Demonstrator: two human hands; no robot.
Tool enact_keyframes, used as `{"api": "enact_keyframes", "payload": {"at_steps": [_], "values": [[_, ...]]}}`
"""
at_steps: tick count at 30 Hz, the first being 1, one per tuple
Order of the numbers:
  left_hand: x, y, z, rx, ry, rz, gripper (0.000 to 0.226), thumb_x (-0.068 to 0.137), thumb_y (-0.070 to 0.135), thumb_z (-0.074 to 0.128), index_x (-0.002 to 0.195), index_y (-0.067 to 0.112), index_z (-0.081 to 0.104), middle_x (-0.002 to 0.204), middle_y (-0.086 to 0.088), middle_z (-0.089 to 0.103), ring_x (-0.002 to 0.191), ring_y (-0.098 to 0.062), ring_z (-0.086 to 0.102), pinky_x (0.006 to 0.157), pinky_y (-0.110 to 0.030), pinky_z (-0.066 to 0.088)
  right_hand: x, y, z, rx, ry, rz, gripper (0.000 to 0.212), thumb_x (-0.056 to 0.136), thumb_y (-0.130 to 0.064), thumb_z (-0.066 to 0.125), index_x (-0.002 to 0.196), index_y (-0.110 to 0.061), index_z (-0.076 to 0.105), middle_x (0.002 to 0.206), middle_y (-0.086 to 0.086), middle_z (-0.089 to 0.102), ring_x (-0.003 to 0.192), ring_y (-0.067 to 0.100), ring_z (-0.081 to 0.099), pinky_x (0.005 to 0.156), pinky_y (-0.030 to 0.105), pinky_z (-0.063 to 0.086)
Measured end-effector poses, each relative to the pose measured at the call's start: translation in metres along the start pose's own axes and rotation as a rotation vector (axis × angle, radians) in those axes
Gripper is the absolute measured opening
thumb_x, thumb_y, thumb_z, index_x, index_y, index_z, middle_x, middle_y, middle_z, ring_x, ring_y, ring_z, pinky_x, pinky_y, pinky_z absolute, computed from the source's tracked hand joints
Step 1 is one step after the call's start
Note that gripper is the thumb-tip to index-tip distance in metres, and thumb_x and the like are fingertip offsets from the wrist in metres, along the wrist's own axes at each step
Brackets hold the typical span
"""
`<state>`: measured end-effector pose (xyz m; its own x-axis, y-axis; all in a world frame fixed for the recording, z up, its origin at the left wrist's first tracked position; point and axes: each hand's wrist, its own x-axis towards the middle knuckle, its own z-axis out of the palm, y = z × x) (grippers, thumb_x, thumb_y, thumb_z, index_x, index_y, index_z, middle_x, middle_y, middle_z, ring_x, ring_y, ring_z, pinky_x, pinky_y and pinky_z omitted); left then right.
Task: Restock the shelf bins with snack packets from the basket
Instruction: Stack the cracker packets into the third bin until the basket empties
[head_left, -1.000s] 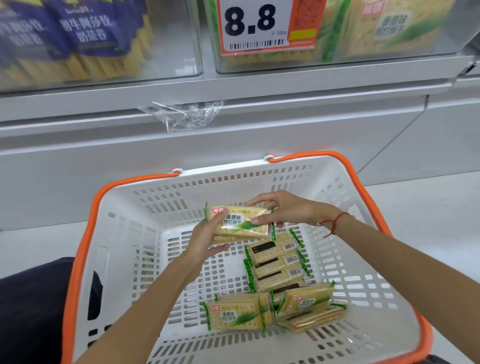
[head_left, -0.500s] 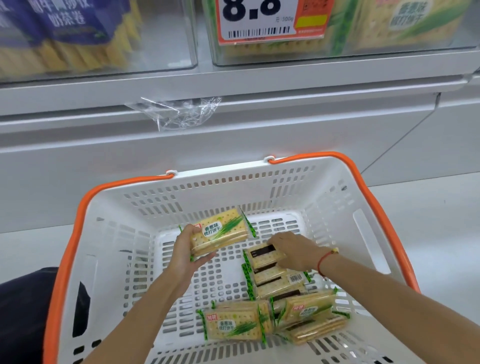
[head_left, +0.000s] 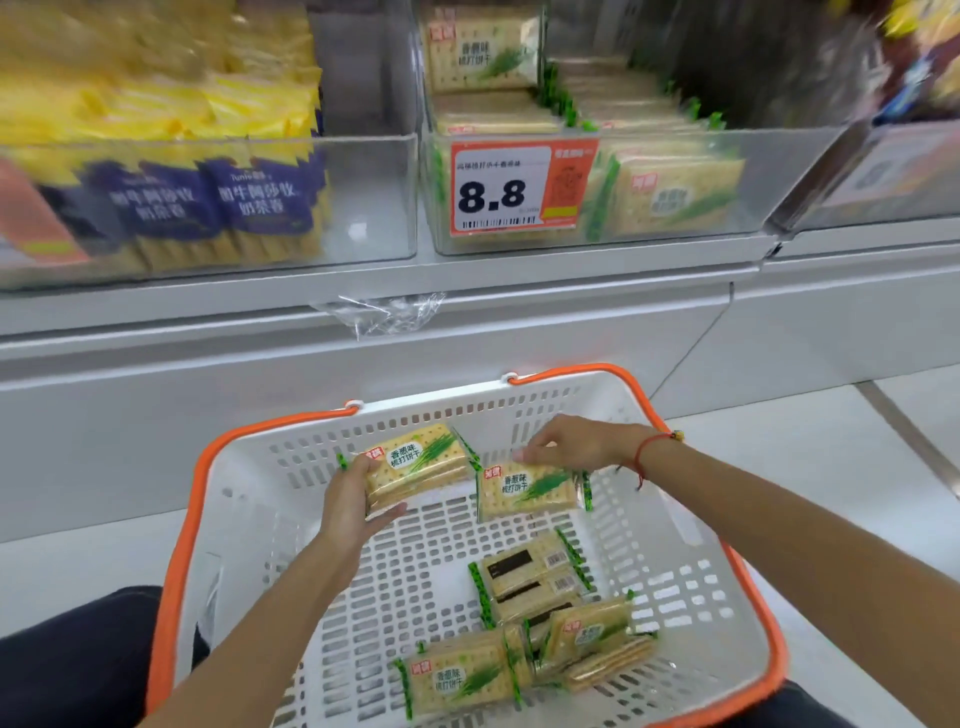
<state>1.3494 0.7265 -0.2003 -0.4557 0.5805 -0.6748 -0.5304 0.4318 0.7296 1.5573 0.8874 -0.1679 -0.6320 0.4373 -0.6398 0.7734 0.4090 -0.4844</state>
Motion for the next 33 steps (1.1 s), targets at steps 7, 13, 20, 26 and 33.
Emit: {"api": "enact_keyframes", "payload": {"at_steps": [7,13,20,26,33], "values": [[-0.053,0.066,-0.009,0.037,-0.108,0.138,0.034,0.098,0.022,0.049,0.128,0.007,0.05,0.12,-0.015,0.056,0.104,-0.026,0.057,0.068,-0.036,0.056,-0.098,-0.082,-0.067,-0.104,0.048,0.17,0.064,0.081,-0.042,0.071,0.136,-0.021,0.045,0.12,-0.008,0.039,0.096,0.011,0.051,0.059,0.012,0.044],[-0.104,0.115,-0.013,0.133,-0.18,0.19,0.019,0.097,0.013,0.041,0.114,0.007,0.048,0.086,-0.008,0.056,0.073,-0.018,0.056,0.069,-0.04,0.053,-0.149,-0.123,-0.072,0.197,0.258,0.081,0.032,0.079,-0.039,0.074,0.097,-0.018,0.058,0.087,-0.001,0.06,0.065,0.005,0.056,0.048,0.013,0.043],[-0.142,0.141,-0.028,0.216,-0.183,0.218,0.024,0.096,0.019,0.034,0.081,0.014,0.052,0.072,-0.006,0.06,0.066,-0.017,0.056,0.073,-0.033,0.051,-0.143,-0.164,-0.046,0.526,0.409,-0.119,0.029,0.077,-0.03,0.077,0.102,-0.017,0.071,0.086,0.006,0.067,0.071,0.012,0.06,0.06,0.02,0.046],[-0.146,0.139,-0.027,0.035,-0.274,0.132,0.046,0.096,0.049,0.034,0.088,0.018,0.067,0.08,-0.005,0.07,0.08,-0.019,0.063,0.068,-0.036,0.053,-0.118,-0.186,-0.034,0.553,0.648,-0.143,0.034,0.069,-0.032,0.083,0.098,-0.018,0.069,0.098,-0.002,0.056,0.085,0.01,0.056,0.069,0.02,0.046],[-0.156,0.141,-0.005,0.074,-0.297,0.267,0.031,0.089,0.038,0.06,0.111,0.017,0.059,0.094,-0.003,0.067,0.084,-0.015,0.063,0.069,-0.027,0.054,-0.116,-0.188,-0.05,0.624,0.721,-0.147,0.06,0.07,-0.032,0.082,0.122,-0.021,0.055,0.114,0.004,0.052,0.097,0.013,0.052,0.077,0.019,0.044]]}}
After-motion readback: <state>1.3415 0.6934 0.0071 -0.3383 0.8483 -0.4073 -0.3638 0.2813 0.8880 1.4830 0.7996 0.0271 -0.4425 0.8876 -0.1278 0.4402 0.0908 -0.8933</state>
